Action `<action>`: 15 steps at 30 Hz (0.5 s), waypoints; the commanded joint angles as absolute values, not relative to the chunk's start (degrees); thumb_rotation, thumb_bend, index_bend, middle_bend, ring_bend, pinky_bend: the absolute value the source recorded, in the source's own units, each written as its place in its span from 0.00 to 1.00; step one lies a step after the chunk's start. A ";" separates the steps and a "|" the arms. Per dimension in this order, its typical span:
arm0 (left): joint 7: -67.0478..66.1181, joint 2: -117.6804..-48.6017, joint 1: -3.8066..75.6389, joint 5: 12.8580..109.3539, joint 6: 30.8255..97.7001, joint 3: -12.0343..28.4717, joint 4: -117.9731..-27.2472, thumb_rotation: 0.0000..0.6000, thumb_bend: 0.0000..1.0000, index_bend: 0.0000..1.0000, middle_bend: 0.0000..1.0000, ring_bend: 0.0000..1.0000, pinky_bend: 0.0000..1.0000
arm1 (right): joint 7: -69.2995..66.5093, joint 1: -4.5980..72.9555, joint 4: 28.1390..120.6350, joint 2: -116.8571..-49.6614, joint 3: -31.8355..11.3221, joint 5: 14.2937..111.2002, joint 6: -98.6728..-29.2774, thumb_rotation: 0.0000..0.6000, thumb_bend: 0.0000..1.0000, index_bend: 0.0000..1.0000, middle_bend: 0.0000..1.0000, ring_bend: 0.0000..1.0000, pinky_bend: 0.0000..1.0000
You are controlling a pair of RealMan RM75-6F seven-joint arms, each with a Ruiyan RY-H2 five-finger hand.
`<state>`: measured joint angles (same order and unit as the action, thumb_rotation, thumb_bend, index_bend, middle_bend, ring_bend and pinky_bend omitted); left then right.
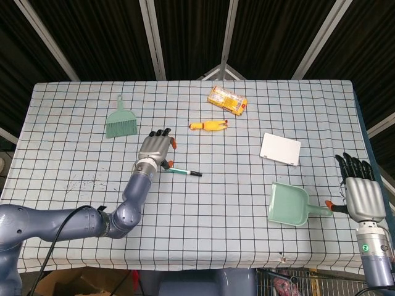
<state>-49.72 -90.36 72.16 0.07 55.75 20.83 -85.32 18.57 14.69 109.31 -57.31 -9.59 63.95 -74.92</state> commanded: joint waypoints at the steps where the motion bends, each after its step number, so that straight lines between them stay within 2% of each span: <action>1: -48.60 -92.66 72.47 1.89 54.03 19.20 -82.73 1.00 0.47 0.35 0.01 0.00 0.00 | 18.80 14.82 109.51 -57.19 -9.63 63.62 -74.86 1.00 0.09 0.02 0.00 0.02 0.00; 15: -48.31 -96.77 73.06 2.88 53.25 16.61 -78.26 1.00 0.47 0.37 0.04 0.00 0.00 | 19.17 15.15 109.50 -57.43 -9.40 62.89 -74.63 1.00 0.09 0.02 0.00 0.02 0.00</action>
<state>-48.42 -96.03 73.01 2.66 53.07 16.96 -79.11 19.21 15.17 109.55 -57.39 -9.43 62.89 -74.64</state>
